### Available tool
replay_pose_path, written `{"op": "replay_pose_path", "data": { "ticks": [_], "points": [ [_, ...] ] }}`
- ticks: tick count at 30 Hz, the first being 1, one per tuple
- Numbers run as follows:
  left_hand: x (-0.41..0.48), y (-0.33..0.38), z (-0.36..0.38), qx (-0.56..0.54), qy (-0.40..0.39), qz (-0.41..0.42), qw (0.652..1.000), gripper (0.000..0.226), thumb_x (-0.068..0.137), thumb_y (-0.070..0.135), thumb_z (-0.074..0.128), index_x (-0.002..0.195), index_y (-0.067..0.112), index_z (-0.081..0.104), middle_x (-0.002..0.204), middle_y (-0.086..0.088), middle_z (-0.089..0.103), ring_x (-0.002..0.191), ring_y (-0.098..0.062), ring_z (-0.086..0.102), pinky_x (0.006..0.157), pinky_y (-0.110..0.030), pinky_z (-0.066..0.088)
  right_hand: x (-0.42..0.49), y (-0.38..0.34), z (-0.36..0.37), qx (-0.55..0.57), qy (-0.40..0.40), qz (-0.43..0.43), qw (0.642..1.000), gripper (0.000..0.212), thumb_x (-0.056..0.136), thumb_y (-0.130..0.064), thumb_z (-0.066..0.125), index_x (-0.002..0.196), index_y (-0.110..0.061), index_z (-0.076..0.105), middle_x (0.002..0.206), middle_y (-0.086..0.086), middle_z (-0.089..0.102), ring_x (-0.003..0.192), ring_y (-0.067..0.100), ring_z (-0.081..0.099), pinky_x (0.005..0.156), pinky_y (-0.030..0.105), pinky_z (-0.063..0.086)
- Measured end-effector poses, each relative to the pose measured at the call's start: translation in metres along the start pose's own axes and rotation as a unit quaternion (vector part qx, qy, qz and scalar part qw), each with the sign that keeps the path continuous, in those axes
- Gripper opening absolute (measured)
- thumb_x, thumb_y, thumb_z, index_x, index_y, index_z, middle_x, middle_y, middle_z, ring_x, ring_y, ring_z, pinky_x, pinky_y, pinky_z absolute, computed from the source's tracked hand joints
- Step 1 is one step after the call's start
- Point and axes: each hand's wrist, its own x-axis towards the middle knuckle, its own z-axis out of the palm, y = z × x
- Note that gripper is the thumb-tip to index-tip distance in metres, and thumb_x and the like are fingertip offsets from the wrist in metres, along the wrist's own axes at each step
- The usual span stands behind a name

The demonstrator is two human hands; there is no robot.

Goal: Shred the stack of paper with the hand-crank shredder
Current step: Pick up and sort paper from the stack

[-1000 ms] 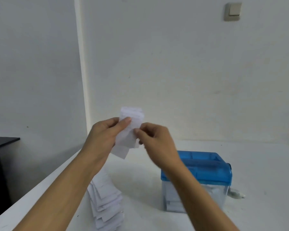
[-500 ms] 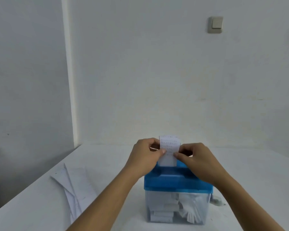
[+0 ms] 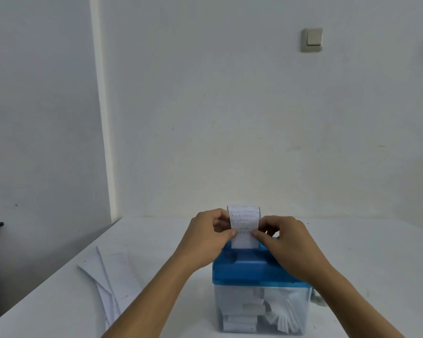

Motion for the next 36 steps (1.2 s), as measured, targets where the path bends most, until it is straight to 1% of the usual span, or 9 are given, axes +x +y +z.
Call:
{"op": "replay_pose_path", "data": {
  "ticks": [12,17,21,23,25,27,29,33,36],
  "points": [
    [-0.008,-0.01,0.029,-0.003,0.014,-0.022,1.0,0.02,0.101,0.022,0.062,0.115,0.036,0.061,0.11,0.024,0.063,0.102,0.001,0.06,0.072,-0.002,0.046,-0.005,0.001,-0.009,0.008,0.025,-0.011,1.0,0.007,0.097,-0.035,0.062,0.101,-0.041,0.063,0.093,-0.024,0.064,0.087,-0.003,0.061,0.072,0.011,0.048],
    [-0.014,-0.022,0.038,-0.032,0.034,-0.025,0.999,0.023,0.104,0.02,0.056,0.124,0.028,0.063,0.125,0.016,0.066,0.118,-0.009,0.06,0.095,-0.019,0.054,-0.049,0.041,-0.034,0.087,0.175,0.057,0.979,0.063,0.089,0.015,0.046,0.095,-0.044,0.069,0.093,-0.019,0.071,0.095,0.001,0.064,0.074,0.001,0.042],
    [-0.015,-0.024,0.042,-0.048,0.042,-0.027,0.998,0.022,0.104,0.02,0.054,0.125,0.025,0.062,0.128,0.012,0.066,0.12,-0.015,0.061,0.094,-0.022,0.056,-0.086,0.084,-0.015,-0.053,0.001,0.12,0.991,0.112,0.074,0.019,0.046,0.102,-0.089,0.035,0.115,-0.03,0.055,0.103,-0.008,0.053,0.089,0.008,0.038],
    [-0.017,-0.023,0.042,-0.043,0.04,-0.026,0.998,0.023,0.105,0.022,0.053,0.127,0.025,0.061,0.13,0.012,0.065,0.12,-0.016,0.06,0.096,-0.024,0.055,-0.094,0.092,0.003,-0.122,-0.104,0.107,0.981,0.093,0.085,0.003,0.054,0.138,-0.068,0.026,0.124,-0.029,0.035,0.117,-0.008,0.044,0.103,0.01,0.034],
    [-0.017,-0.022,0.042,-0.035,0.04,-0.026,0.998,0.022,0.105,0.022,0.053,0.126,0.025,0.06,0.129,0.011,0.065,0.119,-0.017,0.061,0.096,-0.027,0.056,-0.095,0.098,0.018,-0.202,-0.112,0.057,0.971,0.076,0.076,-0.016,0.079,0.139,-0.029,0.038,0.112,-0.022,0.031,0.107,0.002,0.057,0.094,0.01,0.043],
    [-0.017,-0.023,0.041,-0.019,0.047,-0.021,0.998,0.014,0.104,0.022,0.053,0.112,0.028,0.062,0.118,0.01,0.067,0.11,-0.015,0.063,0.09,-0.026,0.057,-0.094,0.094,0.021,-0.239,-0.07,0.024,0.968,0.073,0.062,-0.034,0.089,0.116,-0.029,0.04,0.098,-0.017,0.031,0.087,0.007,0.061,0.071,0.015,0.048],
    [-0.016,-0.025,0.039,0.0,0.065,-0.013,0.998,0.014,0.102,0.02,0.053,0.098,0.032,0.06,0.107,0.01,0.068,0.1,-0.014,0.064,0.086,-0.028,0.054,-0.099,0.079,0.015,-0.228,-0.058,0.027,0.972,0.041,0.09,-0.047,0.062,0.11,-0.035,0.028,0.105,-0.017,0.038,0.097,0.005,0.051,0.08,0.018,0.046],
    [-0.017,-0.019,0.041,0.005,0.063,-0.019,0.998,0.012,0.101,0.027,0.059,0.111,0.032,0.056,0.12,0.012,0.061,0.113,-0.01,0.058,0.091,-0.022,0.046,-0.104,0.061,-0.007,-0.305,-0.035,0.013,0.952,0.017,0.099,-0.052,0.042,0.1,-0.035,0.038,0.101,-0.014,0.059,0.089,0.007,0.058,0.072,0.018,0.044],
    [-0.021,-0.013,0.041,-0.006,0.033,-0.037,0.999,0.043,0.085,0.053,0.075,0.119,0.03,0.061,0.118,0.019,0.062,0.108,-0.001,0.059,0.085,-0.015,0.047,-0.101,0.044,-0.022,-0.374,-0.067,0.067,0.923,0.023,0.097,-0.043,0.039,0.086,-0.026,0.05,0.079,-0.006,0.056,0.073,0.014,0.054,0.064,0.027,0.039]
  ]
}}
